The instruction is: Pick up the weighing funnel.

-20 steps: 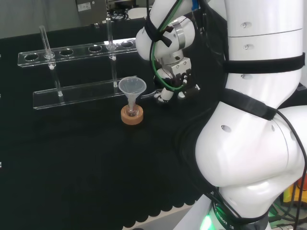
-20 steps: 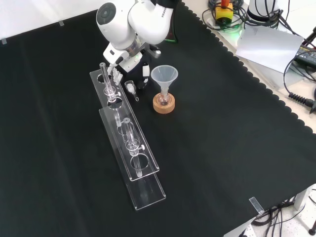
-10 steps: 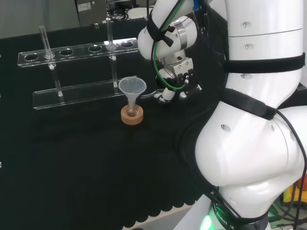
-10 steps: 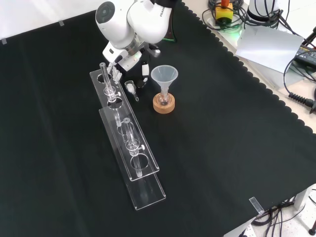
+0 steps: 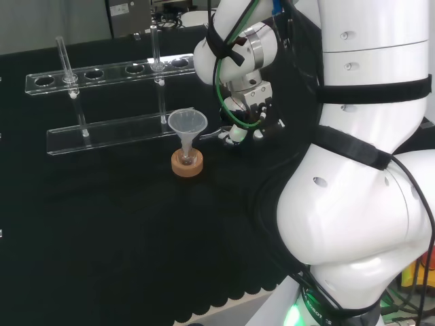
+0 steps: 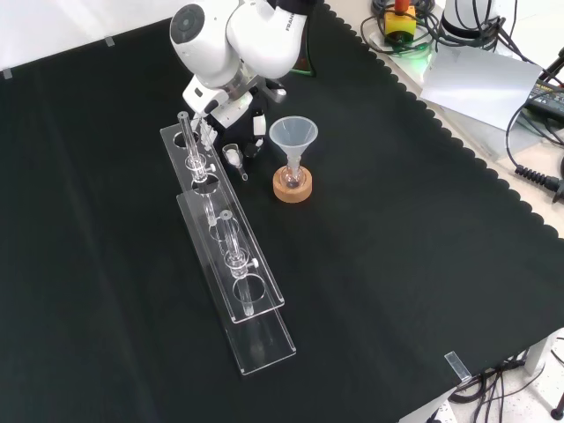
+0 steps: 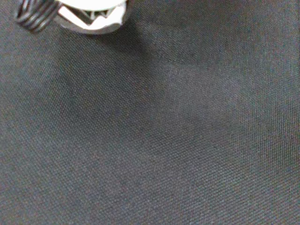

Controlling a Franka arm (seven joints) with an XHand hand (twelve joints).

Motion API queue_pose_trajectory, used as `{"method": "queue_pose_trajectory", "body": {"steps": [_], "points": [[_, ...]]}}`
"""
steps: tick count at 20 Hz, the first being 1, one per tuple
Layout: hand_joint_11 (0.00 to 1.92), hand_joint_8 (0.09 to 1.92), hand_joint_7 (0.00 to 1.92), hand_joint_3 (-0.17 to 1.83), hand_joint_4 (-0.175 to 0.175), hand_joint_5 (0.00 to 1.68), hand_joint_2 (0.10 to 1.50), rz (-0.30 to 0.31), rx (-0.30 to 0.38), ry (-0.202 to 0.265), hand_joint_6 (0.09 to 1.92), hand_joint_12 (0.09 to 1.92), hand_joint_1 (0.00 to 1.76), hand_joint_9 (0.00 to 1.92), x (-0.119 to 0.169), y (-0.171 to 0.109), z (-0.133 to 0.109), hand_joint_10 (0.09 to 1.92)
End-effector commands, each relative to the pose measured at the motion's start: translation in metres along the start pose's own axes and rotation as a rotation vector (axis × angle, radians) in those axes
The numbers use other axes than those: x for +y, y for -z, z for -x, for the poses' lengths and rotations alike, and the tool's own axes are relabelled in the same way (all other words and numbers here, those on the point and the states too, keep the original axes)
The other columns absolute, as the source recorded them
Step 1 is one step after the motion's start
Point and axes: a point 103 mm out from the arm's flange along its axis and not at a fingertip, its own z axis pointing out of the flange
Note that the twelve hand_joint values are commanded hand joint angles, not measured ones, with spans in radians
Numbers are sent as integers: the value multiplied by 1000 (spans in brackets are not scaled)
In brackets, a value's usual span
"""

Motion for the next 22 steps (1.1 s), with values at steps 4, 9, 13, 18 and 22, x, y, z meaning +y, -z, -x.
{"method": "queue_pose_trajectory", "body": {"steps": [4,9,13,18,22], "points": [[545,763,703,621,-52,558,636,-4,-20,-3,715,1268,906,902,2,4,-15,504],[546,765,703,623,-52,558,637,-2,-11,5,719,1267,904,902,2,3,-9,505],[546,766,702,625,-52,559,638,-8,-23,0,722,1267,903,901,2,4,-15,506],[546,767,702,626,-52,563,640,-5,-18,5,725,1267,901,901,2,4,-17,507],[546,767,702,627,-50,568,641,-4,-16,8,729,1267,901,901,2,3,-11,507]]}}
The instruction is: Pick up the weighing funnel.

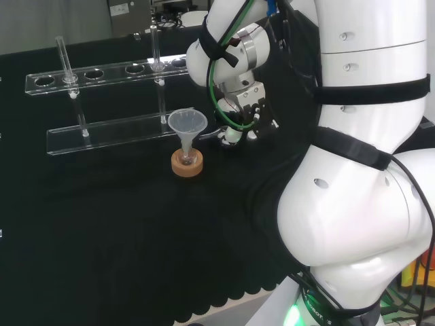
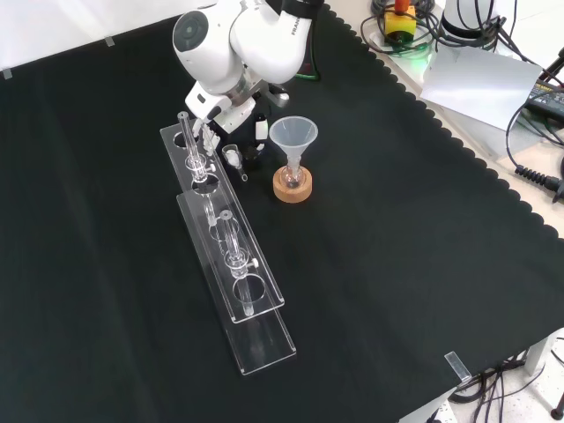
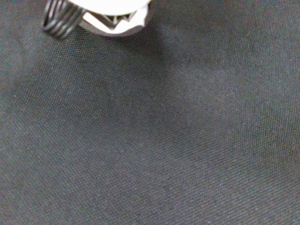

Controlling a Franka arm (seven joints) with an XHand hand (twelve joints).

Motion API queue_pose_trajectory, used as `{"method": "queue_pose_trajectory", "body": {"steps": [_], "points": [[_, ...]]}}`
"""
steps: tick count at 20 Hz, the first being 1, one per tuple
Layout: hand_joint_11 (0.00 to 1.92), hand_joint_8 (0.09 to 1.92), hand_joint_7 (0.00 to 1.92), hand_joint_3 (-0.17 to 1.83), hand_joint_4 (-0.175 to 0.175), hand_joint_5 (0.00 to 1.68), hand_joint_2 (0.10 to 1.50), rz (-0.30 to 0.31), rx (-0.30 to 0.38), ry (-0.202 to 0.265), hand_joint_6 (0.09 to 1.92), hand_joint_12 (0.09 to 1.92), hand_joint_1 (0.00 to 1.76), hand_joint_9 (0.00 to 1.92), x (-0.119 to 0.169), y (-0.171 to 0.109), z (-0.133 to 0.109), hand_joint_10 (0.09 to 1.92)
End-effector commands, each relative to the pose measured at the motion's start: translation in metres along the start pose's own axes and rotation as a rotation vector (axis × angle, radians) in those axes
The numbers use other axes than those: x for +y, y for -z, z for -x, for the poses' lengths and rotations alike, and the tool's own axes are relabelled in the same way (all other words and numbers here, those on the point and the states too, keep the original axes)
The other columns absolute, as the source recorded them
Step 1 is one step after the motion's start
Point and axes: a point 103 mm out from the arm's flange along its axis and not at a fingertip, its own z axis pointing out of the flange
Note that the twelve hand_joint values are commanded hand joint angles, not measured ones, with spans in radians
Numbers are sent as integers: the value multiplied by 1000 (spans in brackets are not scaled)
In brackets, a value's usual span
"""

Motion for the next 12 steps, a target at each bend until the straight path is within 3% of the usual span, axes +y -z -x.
{"method": "queue_pose_trajectory", "body": {"steps": [1,4,6,7,9,12], "points": [[546,767,702,627,-49,581,642,0,-4,2,734,1267,900,902,0,-1,3,508],[550,762,718,630,-15,761,678,-1,-26,-3,753,1268,896,920,1,0,-2,508],[564,741,754,449,111,956,831,1,-40,-3,882,1264,987,952,2,1,-4,500],[573,726,774,395,143,1004,872,1,-42,-4,912,1257,1013,969,2,1,-3,492],[593,705,802,367,169,1045,897,-1,-48,-8,935,1243,1037,992,1,1,-3,478],[622,680,827,463,175,1061,851,-1,-51,-8,963,1218,1048,1022,1,0,1,445]]}}
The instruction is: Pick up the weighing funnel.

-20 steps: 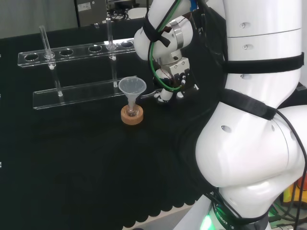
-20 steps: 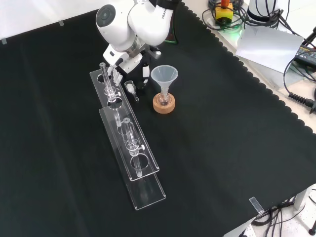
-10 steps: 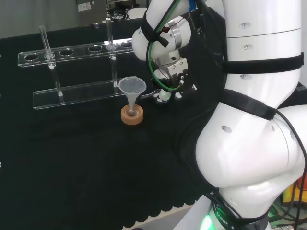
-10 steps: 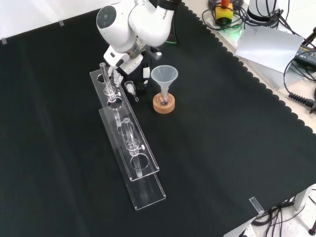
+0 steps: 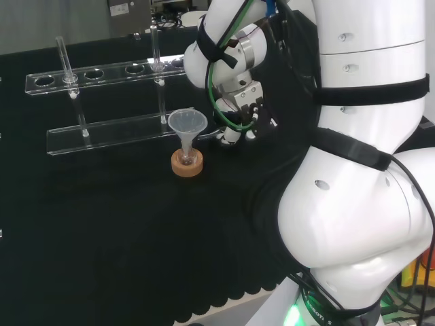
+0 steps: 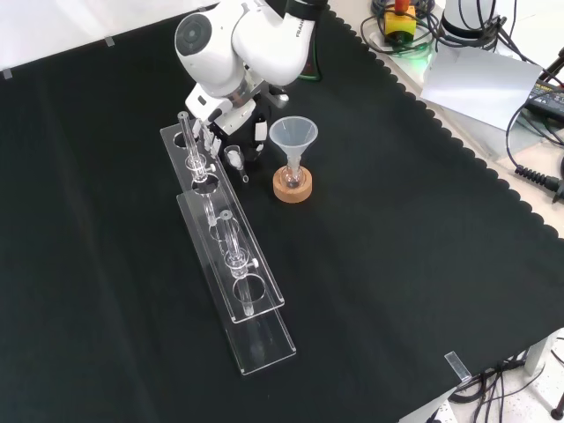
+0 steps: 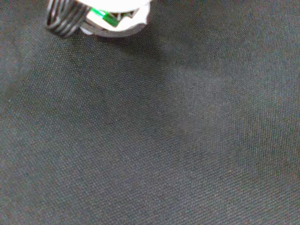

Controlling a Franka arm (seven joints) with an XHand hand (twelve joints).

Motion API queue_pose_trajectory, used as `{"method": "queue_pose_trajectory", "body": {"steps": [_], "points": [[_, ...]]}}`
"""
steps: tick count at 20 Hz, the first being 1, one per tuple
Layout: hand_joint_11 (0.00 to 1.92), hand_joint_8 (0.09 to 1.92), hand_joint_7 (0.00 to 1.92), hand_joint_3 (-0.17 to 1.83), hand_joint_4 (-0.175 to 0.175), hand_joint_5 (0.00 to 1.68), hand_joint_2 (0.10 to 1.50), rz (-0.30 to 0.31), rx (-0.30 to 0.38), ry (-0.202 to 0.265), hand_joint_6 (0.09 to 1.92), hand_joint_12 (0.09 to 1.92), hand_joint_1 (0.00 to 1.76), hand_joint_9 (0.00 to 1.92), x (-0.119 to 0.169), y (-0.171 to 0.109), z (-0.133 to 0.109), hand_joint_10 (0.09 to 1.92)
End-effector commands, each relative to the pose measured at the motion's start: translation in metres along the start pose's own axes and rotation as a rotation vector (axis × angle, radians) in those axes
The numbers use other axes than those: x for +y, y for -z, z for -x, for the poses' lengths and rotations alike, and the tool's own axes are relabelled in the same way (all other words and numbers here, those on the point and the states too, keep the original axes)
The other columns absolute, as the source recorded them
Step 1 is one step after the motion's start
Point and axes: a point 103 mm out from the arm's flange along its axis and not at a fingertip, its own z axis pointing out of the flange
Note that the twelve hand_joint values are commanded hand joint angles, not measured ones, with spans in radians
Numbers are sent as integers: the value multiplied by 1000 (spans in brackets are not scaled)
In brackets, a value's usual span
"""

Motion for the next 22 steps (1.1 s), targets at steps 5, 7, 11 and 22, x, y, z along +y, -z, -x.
{"method": "queue_pose_trajectory", "body": {"steps": [5,7,11,22], "points": [[635,674,841,558,175,1068,803,2,-5,-4,986,1212,1055,1043,-6,5,7,426],[636,674,843,572,175,1070,795,4,-2,-15,989,1211,1057,1046,-9,8,12,425],[639,674,846,606,175,1079,774,16,-6,-36,986,1210,1062,1051,-17,15,19,421],[641,673,848,640,175,1085,755,47,22,-105,990,1209,1065,1055,-49,31,45,418]]}}
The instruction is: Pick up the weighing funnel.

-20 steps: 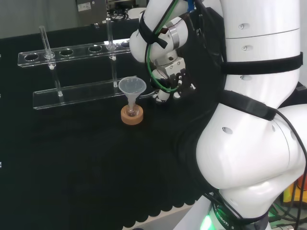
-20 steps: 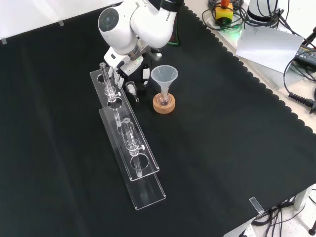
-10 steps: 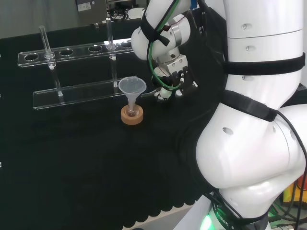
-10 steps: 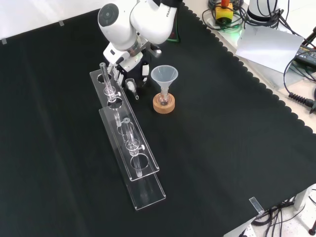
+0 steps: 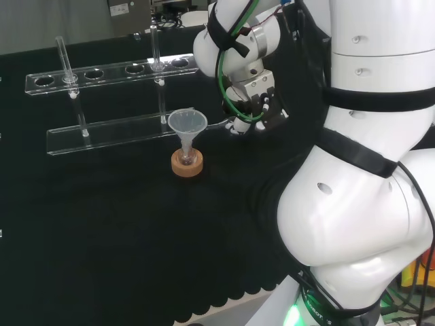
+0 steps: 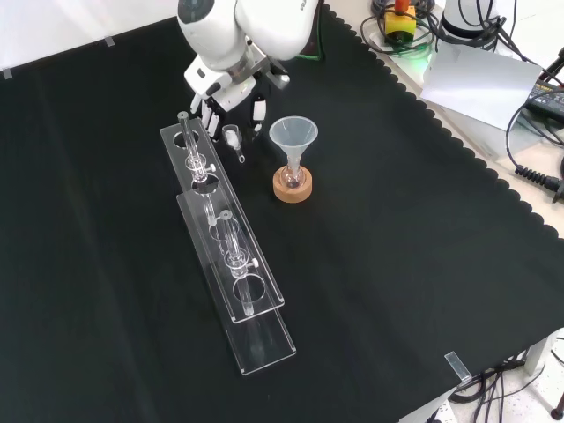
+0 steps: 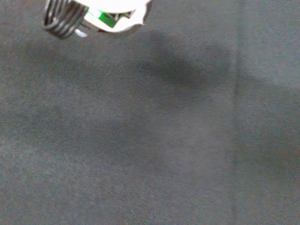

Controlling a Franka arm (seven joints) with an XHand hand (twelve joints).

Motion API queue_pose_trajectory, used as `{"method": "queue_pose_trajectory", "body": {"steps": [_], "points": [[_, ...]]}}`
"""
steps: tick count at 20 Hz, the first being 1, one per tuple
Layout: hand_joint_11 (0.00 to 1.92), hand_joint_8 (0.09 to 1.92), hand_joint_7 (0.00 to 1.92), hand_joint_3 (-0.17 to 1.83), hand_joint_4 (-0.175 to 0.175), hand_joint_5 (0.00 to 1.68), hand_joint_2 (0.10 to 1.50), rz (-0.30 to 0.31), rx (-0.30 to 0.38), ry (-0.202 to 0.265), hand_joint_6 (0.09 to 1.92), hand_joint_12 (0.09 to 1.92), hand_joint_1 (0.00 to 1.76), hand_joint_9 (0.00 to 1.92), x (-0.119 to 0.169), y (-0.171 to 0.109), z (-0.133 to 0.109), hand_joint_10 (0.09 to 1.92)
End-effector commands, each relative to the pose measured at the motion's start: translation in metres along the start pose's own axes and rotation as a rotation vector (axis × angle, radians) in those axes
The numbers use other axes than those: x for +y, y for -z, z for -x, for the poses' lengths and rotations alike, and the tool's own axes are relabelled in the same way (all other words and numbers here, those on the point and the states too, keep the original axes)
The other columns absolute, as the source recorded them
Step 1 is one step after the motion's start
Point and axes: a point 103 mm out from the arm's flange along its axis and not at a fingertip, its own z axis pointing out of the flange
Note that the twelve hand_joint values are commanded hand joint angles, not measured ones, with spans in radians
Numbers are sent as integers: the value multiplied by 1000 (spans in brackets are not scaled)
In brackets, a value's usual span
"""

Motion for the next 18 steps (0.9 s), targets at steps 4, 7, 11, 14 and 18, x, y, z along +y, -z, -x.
{"method": "queue_pose_trajectory", "body": {"steps": [4,7,11,14,18], "points": [[641,673,849,645,175,1088,751,30,19,-77,988,1209,1067,1056,-36,19,36,418],[641,673,848,649,175,1090,748,41,8,-100,985,1209,1068,1057,-50,29,46,418],[638,672,847,654,175,1093,744,39,-12,-125,983,1209,1069,1057,-65,40,54,418],[636,672,846,658,175,1095,741,39,-20,-142,981,1209,1070,1058,-76,48,57,418],[636,671,845,663,175,1097,737,37,-25,-159,979,1210,1071,1060,-89,58,59,418]]}}
